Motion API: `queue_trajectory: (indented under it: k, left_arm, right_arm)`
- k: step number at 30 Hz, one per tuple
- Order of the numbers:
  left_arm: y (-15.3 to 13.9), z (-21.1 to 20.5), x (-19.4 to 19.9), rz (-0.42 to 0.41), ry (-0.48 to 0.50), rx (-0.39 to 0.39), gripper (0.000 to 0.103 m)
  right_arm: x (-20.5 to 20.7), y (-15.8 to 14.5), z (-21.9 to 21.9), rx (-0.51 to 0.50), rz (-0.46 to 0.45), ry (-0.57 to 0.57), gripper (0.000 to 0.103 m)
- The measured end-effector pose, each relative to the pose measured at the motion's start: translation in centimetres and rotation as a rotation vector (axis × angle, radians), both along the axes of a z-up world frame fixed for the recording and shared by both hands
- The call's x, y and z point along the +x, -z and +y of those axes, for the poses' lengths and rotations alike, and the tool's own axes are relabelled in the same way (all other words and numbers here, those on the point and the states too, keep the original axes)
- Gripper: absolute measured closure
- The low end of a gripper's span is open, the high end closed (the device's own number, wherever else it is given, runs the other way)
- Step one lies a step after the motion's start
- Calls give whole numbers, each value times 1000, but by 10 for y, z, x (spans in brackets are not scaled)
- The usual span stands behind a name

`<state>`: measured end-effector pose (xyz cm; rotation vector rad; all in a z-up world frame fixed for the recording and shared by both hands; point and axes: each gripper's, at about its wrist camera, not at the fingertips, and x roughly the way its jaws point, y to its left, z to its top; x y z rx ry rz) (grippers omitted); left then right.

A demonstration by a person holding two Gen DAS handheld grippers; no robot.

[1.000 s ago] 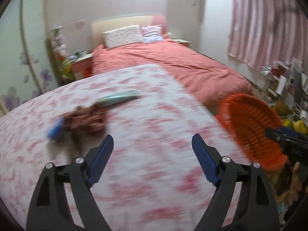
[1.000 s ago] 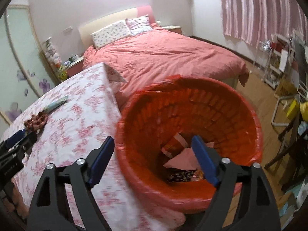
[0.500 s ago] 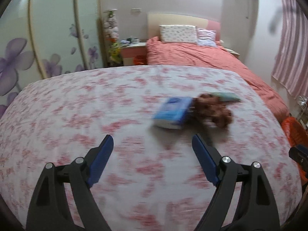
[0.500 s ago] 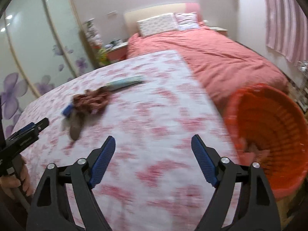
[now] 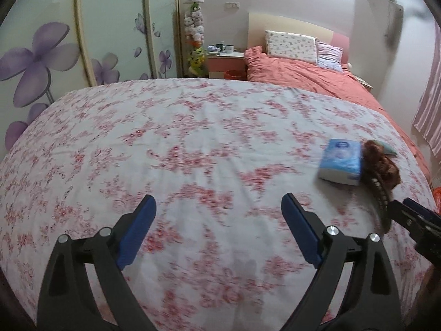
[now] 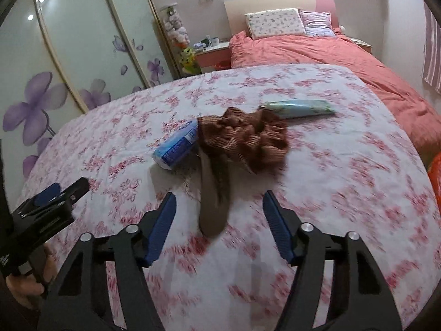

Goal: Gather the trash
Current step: 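Return to the bed and grasp the brown hair clip with the right tool, then grasp the blue Vinda tissue pack with the left tool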

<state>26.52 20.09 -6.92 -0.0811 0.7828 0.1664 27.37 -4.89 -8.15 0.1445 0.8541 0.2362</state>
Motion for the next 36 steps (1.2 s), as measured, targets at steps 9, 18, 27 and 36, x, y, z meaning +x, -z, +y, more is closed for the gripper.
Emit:
queue_trajectory:
  k: [9, 18, 27, 36]
  left_arm:
    - [9, 14, 7, 22, 2, -22, 12]
    - [7, -8, 10, 22, 46, -27, 12]
    - [1, -62, 20, 12, 155, -47, 10]
    - [12, -129, 58, 44, 258, 38, 8]
  right_arm:
    - [22, 13, 12, -43, 48, 20, 79]
    - [-7, 3, -14, 48, 37, -36, 91]
    - [-38, -28, -58, 169, -60, -13, 91]
    - [-37, -19, -121, 159, -61, 170, 91]
